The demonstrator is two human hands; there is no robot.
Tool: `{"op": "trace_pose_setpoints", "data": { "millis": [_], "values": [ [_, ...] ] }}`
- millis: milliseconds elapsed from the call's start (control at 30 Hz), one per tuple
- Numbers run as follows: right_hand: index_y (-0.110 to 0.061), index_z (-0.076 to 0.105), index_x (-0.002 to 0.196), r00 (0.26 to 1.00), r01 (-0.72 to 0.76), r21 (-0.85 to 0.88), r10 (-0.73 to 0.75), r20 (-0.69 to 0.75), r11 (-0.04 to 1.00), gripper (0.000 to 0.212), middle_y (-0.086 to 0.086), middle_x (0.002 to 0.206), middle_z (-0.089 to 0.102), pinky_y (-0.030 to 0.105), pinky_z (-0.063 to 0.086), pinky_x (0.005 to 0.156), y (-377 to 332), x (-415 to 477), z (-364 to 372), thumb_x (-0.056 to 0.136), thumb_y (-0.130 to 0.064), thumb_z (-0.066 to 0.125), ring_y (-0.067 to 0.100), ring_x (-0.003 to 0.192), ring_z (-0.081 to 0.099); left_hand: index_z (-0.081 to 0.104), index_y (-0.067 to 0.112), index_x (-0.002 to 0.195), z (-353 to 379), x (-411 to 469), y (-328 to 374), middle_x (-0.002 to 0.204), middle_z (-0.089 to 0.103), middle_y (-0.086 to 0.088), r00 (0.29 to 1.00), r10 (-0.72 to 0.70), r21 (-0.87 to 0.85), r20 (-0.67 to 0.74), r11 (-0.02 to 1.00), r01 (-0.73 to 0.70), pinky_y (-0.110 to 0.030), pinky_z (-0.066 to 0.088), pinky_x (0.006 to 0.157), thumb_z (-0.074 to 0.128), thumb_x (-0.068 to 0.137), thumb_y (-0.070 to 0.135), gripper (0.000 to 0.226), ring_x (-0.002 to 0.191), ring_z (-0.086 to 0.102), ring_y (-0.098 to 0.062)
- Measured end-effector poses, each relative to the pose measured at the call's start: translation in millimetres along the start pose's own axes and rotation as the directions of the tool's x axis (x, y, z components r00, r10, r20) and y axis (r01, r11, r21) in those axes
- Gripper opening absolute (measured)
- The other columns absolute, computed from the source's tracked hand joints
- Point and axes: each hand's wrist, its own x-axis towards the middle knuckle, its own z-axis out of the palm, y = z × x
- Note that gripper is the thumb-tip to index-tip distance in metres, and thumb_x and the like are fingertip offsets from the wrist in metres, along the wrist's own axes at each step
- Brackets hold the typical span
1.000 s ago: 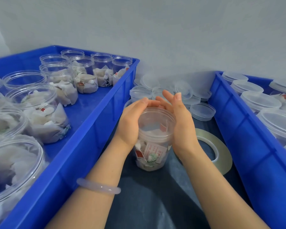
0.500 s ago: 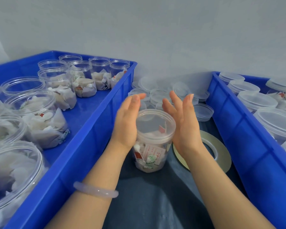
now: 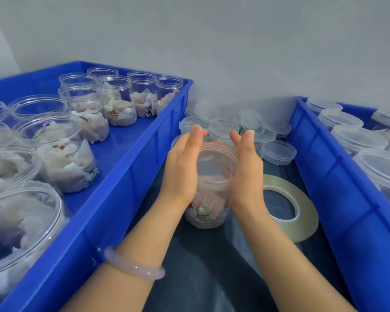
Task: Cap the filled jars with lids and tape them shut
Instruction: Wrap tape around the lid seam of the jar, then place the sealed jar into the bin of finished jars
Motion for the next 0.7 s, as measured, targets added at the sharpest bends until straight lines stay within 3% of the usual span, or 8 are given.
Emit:
{"op": "trace_pose_setpoints", "data": {
  "millis": [67,167,200,267,333,433,633,700],
  "values": [
    [-0.041,0.060,0.088,0.998,-0.049,0.027,0.047,0.047,0.998,0.038,-0.020,0.099,0.064,0.030,0.043,0.102,-4.0,4.5,-4.1,0.079,-0.070,0.036,-0.003,0.102,0.059,0.053,0.031,0.118,-5.3,-0.1,-1.3,0.122,0.056,0.016,1.000,0.018,-0.006,-0.002,1.000,-0.018,-0.036,0.037,0.110,0.036,0.078,0.063,0.054,0.121,0.051,-0.002],
    [-0.044,0.049,0.115,0.995,-0.060,0.039,0.056,0.088,0.997,0.061,-0.014,0.121,0.056,0.039,0.034,0.111,-4.1,6.5,-6.7,0.068,-0.081,0.041,0.001,0.117,0.051,0.051,0.035,0.119,-4.8,-7.0,-11.2,0.117,0.054,0.023,0.982,0.110,0.024,-0.150,0.994,-0.108,-0.020,0.041,0.101,0.036,0.075,0.071,0.059,0.117,0.051,0.004],
    [-0.039,0.051,0.122,0.995,-0.033,0.020,0.031,0.089,0.999,0.061,-0.010,0.128,0.057,0.033,0.036,0.109,-1.5,4.6,-5.3,0.073,-0.074,0.041,0.001,0.119,0.052,0.055,0.030,0.119,0.2,-10.8,-13.7,0.114,0.058,0.021,0.978,0.118,0.019,-0.173,0.993,-0.116,-0.014,0.042,0.095,0.037,0.075,0.070,0.062,0.114,0.054,0.004],
    [-0.030,0.064,0.105,0.998,0.050,-0.019,-0.049,0.042,0.999,0.043,-0.011,0.111,0.069,0.012,0.045,0.090,1.9,0.3,0.2,0.084,-0.056,0.038,-0.010,0.102,0.059,0.064,0.026,0.104,10.5,-13.3,-18.3,0.097,0.066,0.016,0.966,0.131,0.022,-0.225,0.991,-0.130,-0.010,0.045,0.084,0.038,0.081,0.062,0.050,0.102,0.061,0.002],
    [-0.026,0.068,0.095,0.993,0.080,-0.026,-0.082,-0.088,0.996,0.041,-0.021,0.086,0.069,0.007,0.046,0.075,3.8,-1.8,3.9,0.086,-0.051,0.037,-0.013,0.086,0.061,0.067,0.022,0.089,14.5,-8.2,-20.2,0.087,0.071,0.003,0.963,0.114,0.009,-0.246,0.993,-0.116,-0.029,0.052,0.085,0.039,0.086,0.052,0.041,0.092,0.066,-0.012],
    [-0.027,0.066,0.087,0.982,0.092,-0.036,-0.097,-0.163,0.995,0.040,-0.014,0.083,0.070,0.015,0.048,0.075,8.1,1.6,4.3,0.082,-0.052,0.035,0.002,0.087,0.065,0.069,0.013,0.097,12.7,-1.9,-23.3,0.092,0.072,-0.006,0.969,0.088,-0.023,-0.230,0.995,-0.096,-0.049,0.050,0.090,0.039,0.086,0.047,0.048,0.094,0.067,-0.023],
    [-0.007,0.063,0.088,0.980,0.191,0.015,-0.190,-0.055,0.981,0.044,-0.002,0.083,0.067,0.005,0.042,0.070,11.6,-2.2,3.1,0.087,-0.043,0.038,0.007,0.079,0.060,0.059,0.018,0.122,8.7,-5.2,-29.8,0.121,0.062,0.009,0.979,0.137,-0.011,-0.152,0.990,-0.140,-0.028,0.046,0.097,0.045,0.073,0.065,0.069,0.114,0.057,-0.004],
    [-0.019,0.066,0.087,0.972,0.225,0.013,-0.223,-0.067,0.974,0.031,-0.013,0.079,0.069,0.006,0.043,0.070,12.6,-2.9,2.8,0.087,-0.038,0.042,-0.004,0.079,0.062,0.063,0.015,0.114,8.9,-5.6,-29.1,0.111,0.067,0.005,0.973,0.162,-0.019,-0.163,0.986,-0.167,-0.028,0.049,0.091,0.048,0.079,0.055,0.055,0.106,0.062,-0.008]
  ]
}}
